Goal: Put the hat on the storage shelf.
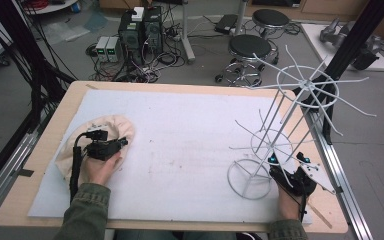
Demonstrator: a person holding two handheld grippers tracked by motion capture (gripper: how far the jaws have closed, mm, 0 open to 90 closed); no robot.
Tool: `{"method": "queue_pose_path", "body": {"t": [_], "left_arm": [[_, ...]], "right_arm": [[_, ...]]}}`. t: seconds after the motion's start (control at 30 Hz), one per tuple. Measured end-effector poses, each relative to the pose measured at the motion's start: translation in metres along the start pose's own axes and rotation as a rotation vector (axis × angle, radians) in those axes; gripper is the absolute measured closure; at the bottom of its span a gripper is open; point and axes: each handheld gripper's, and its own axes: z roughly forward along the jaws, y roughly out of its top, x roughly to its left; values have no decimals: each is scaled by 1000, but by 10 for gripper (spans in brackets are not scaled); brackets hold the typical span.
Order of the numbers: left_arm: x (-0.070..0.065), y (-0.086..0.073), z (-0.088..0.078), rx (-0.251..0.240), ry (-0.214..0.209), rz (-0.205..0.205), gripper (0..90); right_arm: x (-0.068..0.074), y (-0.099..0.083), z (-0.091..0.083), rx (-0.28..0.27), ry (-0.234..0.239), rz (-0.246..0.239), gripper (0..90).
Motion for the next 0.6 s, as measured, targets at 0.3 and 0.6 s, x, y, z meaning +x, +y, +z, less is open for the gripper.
{"method": "queue_pose_path", "body": {"t": [0.3,0.6], "left_arm": [[-2,-1,-13,-72,-39,39,801],[5,-1,-31,-173,-115,23,795]], "right_arm": [[0,0,-1,-2,2,1,105],[0,0,-1,0,2,0,105]]}}
